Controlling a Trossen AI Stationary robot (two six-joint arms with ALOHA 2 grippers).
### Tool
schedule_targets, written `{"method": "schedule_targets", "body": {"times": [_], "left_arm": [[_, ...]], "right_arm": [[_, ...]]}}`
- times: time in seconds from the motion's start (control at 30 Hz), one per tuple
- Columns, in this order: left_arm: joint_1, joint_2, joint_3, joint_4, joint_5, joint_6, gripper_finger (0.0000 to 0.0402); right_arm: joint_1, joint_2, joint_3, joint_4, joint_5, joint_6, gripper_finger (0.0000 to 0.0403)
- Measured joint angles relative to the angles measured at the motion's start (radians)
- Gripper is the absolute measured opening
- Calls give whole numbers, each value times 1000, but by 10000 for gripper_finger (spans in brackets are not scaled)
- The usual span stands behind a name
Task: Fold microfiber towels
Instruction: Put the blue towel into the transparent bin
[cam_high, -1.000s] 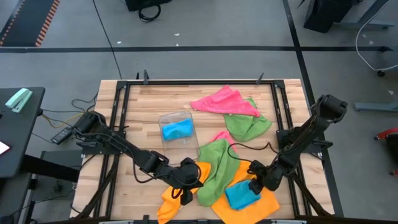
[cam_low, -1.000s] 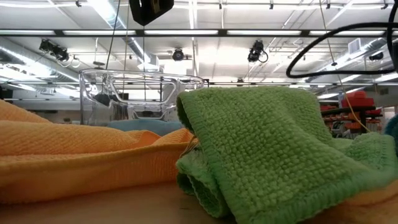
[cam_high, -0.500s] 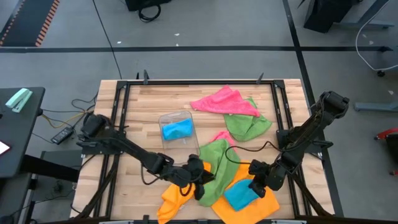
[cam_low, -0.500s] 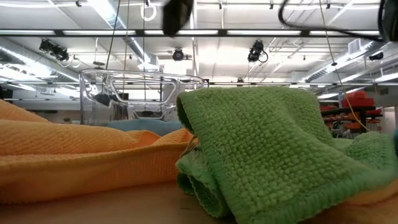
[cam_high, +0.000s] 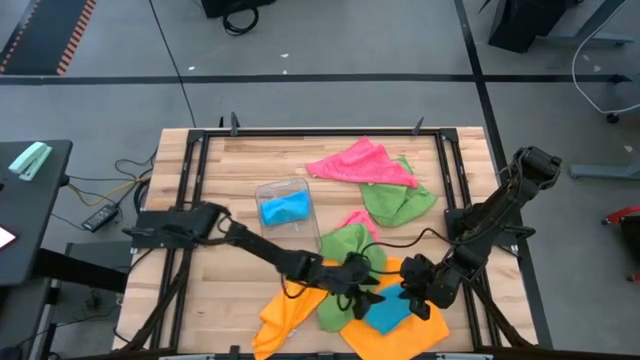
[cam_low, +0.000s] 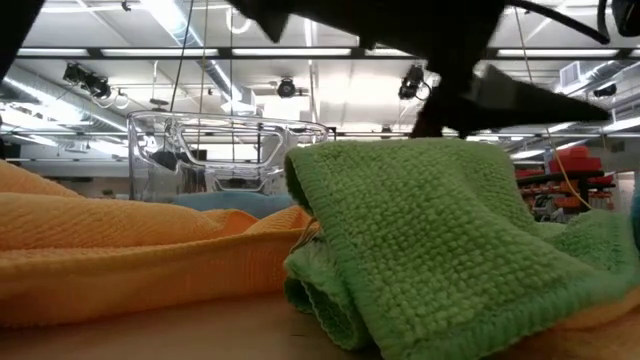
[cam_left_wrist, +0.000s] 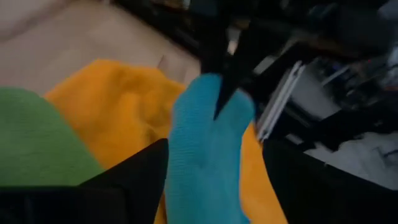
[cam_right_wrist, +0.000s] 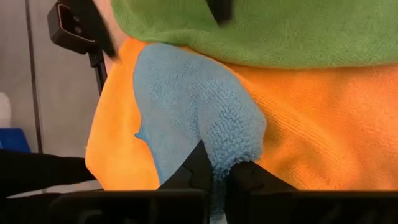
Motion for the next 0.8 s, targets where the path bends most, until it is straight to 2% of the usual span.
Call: {"method": "schedule_targets", "body": {"times": [0.13,0.27,0.47,0.6,0.8], "left_arm": [[15,85,133,-114,8,7,295],[21,128,202,-175,7,24,299],[26,166,209,-172,87,-15,298],[23,175,211,-154,180,-21,290],[12,176,210,-157,201,8,268]], "right_arm": [[0,0,0,2,0,-27,22],[9,0,1,4,0,-49,23],[30,0,1,4,29,-55,23],[42,0,1,7,78,-55,23],[45,0,2,12,105,-64,23]]}}
